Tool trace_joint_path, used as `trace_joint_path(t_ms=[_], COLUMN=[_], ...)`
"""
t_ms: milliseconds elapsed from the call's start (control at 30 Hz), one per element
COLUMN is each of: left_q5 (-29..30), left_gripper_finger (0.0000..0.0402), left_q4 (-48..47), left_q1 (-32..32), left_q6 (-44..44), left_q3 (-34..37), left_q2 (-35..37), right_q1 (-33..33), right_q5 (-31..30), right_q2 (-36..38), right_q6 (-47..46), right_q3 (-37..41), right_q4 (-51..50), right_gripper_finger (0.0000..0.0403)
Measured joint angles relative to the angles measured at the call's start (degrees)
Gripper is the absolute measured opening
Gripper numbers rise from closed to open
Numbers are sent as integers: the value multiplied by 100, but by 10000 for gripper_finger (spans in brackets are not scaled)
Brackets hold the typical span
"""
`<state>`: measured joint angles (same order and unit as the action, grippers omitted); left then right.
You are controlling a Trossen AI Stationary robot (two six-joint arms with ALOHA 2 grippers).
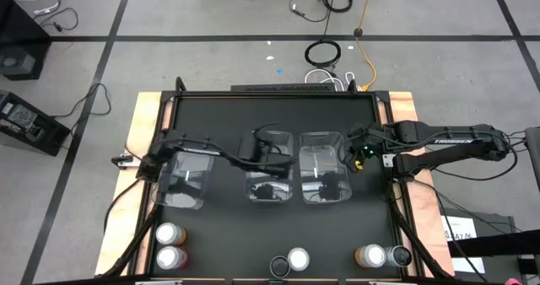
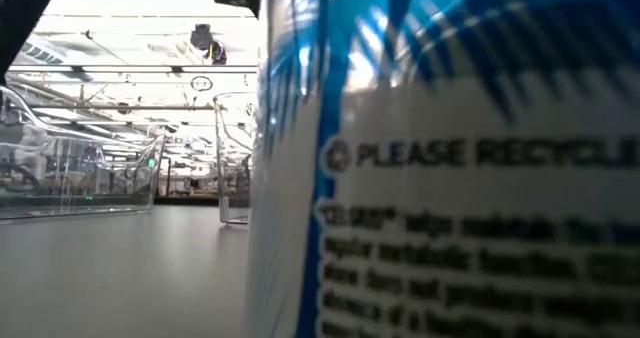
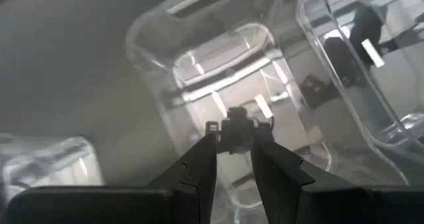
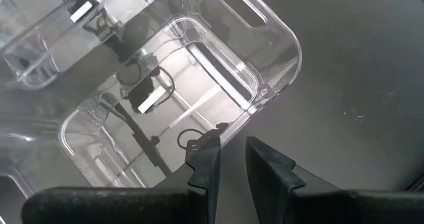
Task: Sort soda cans
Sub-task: Adjust the transparent bins
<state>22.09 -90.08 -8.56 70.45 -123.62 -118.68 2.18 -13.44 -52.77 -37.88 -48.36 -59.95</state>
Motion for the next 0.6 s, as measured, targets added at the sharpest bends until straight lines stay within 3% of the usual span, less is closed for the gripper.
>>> trace_joint_path(t_ms=[167,400,600], left_q5=[235,131,41], left_gripper_finger=[105,105,105], left_q4=[39,131,1112], left_q1=[-208,-413,-628], left_q6=[74,1086,1913], left_q3=[1141,3579,5015], left_q2=[904,2765,4185], right_q1=[4,5,4], right_q5=[3,2,1], right_q2=[-16,-35,-38], right_q6=[-277,-694,-1125], right_q3=[0,0,0], right_q4=[124,286,421], right_gripper_finger=[66,66,66])
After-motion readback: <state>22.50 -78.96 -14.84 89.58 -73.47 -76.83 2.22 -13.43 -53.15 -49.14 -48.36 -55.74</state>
